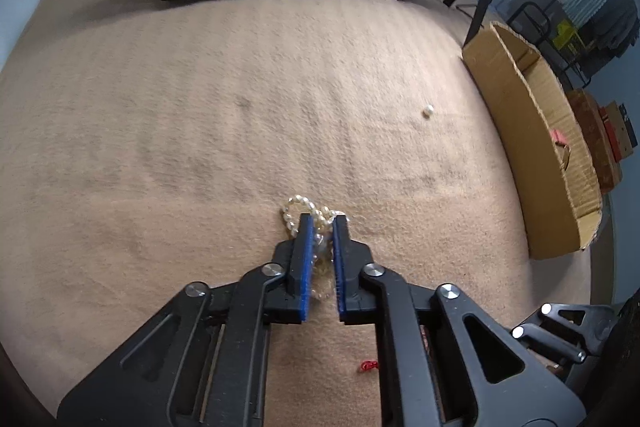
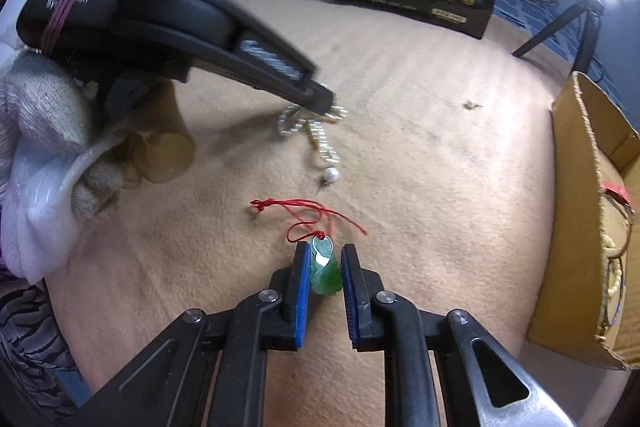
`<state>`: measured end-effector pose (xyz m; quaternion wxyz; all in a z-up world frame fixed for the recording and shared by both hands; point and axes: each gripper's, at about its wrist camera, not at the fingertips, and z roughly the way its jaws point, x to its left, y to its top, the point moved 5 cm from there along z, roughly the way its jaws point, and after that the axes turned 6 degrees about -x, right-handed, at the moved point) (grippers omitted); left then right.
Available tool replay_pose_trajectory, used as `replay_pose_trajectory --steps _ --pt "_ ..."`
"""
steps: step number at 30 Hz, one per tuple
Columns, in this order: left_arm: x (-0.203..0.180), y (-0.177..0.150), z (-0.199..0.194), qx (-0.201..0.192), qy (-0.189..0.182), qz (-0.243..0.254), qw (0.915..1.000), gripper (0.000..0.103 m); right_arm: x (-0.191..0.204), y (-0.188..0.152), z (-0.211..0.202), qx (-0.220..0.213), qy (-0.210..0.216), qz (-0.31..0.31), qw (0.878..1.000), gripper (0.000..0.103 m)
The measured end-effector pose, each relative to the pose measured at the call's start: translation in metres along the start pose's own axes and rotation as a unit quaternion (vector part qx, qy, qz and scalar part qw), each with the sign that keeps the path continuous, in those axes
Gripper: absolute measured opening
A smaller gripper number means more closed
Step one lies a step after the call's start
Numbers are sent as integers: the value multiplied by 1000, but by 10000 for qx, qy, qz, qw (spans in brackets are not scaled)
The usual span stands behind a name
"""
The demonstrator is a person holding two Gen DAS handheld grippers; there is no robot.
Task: Organize jewelry
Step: 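Close left gripper on the pearl necklace while right gripper closes on the jade pendant, then lift and carry the necklace with left gripper while right gripper carries the pendant to the box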
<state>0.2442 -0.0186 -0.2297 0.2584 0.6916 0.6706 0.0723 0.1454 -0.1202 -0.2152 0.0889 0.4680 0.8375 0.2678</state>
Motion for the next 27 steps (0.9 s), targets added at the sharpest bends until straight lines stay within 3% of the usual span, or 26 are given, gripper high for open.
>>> replay_pose_trajectory --steps 2,16,27 --pt "2 2 -6 -74 -33 -65 9999 1 -5 1 -7 -71 -51 56 9999 14" --pt "5 17 -41 -489 -189 -247 9983 1 -35 21 -47 -599 -247 357 9973 14" --pt "-26 45 -91 -1095 -761 -257 9907 1 -64 40 -85 -1128 -454 628 9906 14"
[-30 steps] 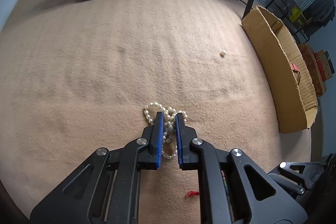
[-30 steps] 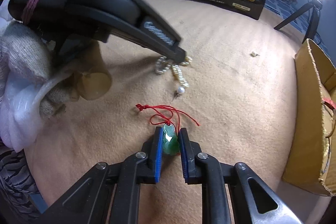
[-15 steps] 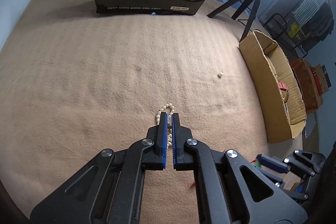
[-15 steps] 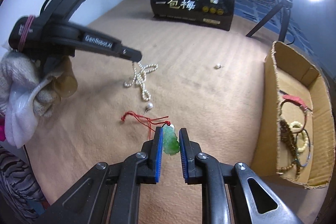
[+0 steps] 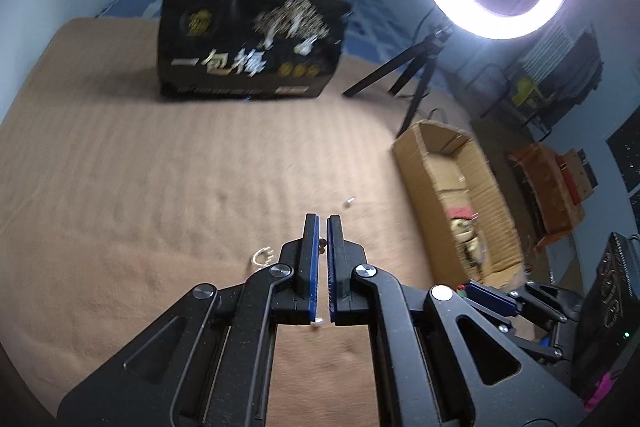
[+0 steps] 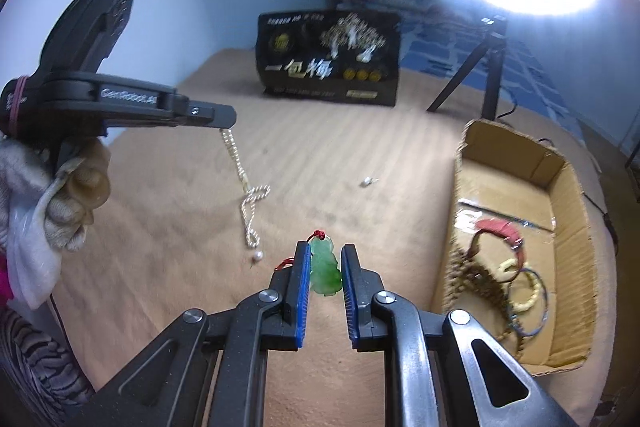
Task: Organize jewelry
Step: 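Lift and carry the necklace with left gripper while right gripper carries the pendant to the box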
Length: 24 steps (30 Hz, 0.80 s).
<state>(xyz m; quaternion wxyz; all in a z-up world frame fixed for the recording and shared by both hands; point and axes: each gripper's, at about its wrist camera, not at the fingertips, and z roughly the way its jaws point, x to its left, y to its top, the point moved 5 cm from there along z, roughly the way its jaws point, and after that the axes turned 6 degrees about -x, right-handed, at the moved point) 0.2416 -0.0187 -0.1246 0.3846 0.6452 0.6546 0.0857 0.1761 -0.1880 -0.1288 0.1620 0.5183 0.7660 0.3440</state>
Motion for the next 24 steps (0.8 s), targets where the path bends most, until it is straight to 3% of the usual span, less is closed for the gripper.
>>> replay_pose_trajectory --steps 14,24 --pt "-67 45 -20 -459 -610 200 9969 1 -68 38 -48 -776 -465 713 9933 14" --pt "-113 70 -22 -634 -888 352 9934 1 -111 42 -68 -1010 -806 1013 9864 14"
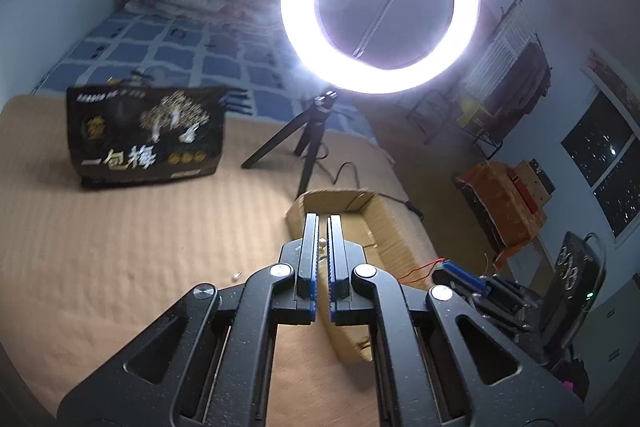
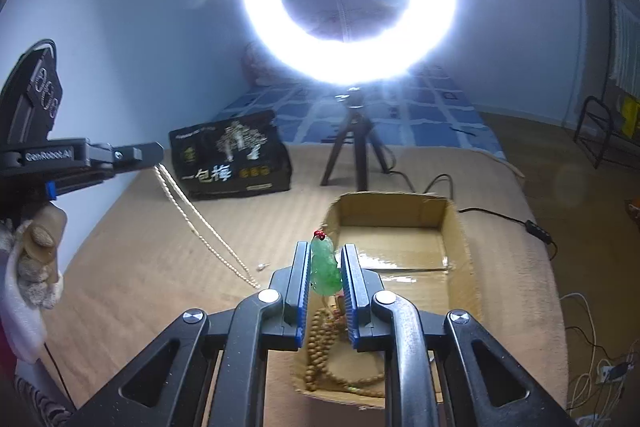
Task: Organize jewelry
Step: 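Lift and carry the necklace with left gripper while right gripper carries the pendant to the box, then lower both grippers into the box and open them to release necklace and pendant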
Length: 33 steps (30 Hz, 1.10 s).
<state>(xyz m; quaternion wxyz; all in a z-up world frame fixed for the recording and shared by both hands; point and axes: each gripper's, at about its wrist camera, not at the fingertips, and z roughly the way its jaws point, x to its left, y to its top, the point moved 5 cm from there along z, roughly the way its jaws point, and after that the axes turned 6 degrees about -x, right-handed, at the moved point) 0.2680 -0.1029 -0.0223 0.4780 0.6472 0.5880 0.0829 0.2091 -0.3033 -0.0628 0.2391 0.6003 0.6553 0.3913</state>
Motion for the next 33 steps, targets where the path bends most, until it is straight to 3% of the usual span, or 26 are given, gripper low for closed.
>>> replay_pose_trajectory --steps 20,27,33 --pt "-72 40 66 9 -387 341 9987 1 -68 3 17 -24 -464 220 9987 14" --pt "-84 25 105 213 -414 398 9981 1 -77 -4 33 132 -493 179 9985 14" --pt "-74 -1 139 477 -210 469 9975 1 -88 -13 49 292 -537 263 9978 14"
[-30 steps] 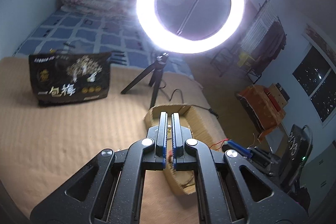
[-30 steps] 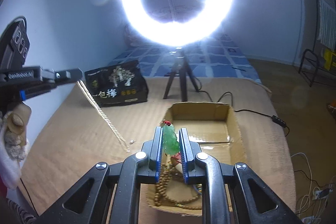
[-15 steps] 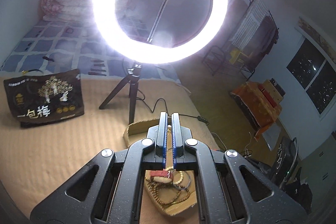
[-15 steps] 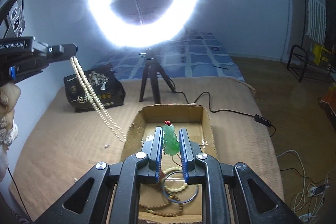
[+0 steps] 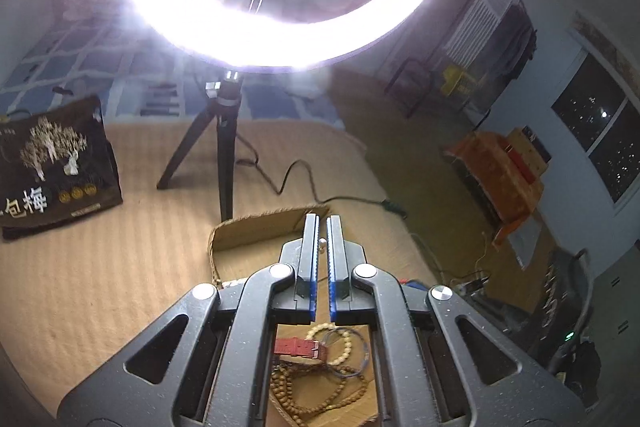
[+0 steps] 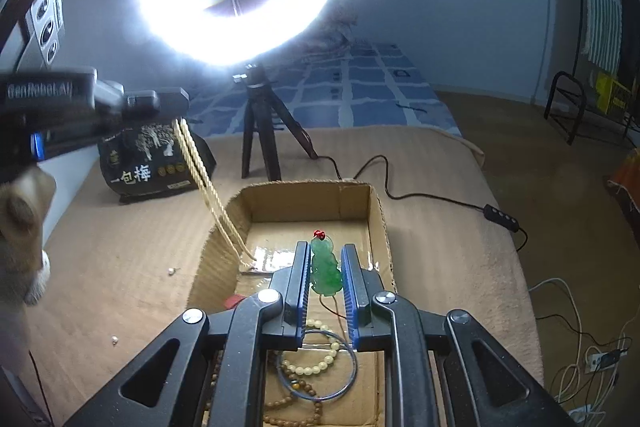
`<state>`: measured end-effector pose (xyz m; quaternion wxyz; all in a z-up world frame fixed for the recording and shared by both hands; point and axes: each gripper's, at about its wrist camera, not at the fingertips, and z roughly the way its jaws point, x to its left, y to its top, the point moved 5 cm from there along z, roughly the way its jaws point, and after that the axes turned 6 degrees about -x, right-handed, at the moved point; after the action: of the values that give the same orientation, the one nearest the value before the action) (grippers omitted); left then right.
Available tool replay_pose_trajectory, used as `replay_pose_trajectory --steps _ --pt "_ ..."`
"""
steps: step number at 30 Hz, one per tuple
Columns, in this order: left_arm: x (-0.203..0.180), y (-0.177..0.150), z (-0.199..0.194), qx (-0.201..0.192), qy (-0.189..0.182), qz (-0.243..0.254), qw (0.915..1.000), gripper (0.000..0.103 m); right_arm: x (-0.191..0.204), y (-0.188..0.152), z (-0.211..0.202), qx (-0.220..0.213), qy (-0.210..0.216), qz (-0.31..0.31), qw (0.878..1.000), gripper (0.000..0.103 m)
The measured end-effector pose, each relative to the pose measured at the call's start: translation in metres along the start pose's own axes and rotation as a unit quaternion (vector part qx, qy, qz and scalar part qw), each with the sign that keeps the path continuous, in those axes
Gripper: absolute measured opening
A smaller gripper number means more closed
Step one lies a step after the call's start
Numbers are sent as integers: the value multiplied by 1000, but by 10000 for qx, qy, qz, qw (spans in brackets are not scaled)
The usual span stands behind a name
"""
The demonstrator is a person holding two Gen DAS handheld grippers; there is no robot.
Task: Organize jewelry
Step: 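Lower both grippers into the box and open them to release necklace and pendant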
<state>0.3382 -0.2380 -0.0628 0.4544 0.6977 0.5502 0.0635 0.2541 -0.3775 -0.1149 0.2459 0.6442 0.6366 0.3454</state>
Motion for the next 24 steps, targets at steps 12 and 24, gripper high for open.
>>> replay_pose_trajectory --steps 12,24 --pt "24 -38 40 459 302 74 9985 1 -14 -18 27 328 -65 164 9993 14" --pt "23 -49 40 619 362 156 9973 1 -12 -24 30 471 -90 205 9986 29"
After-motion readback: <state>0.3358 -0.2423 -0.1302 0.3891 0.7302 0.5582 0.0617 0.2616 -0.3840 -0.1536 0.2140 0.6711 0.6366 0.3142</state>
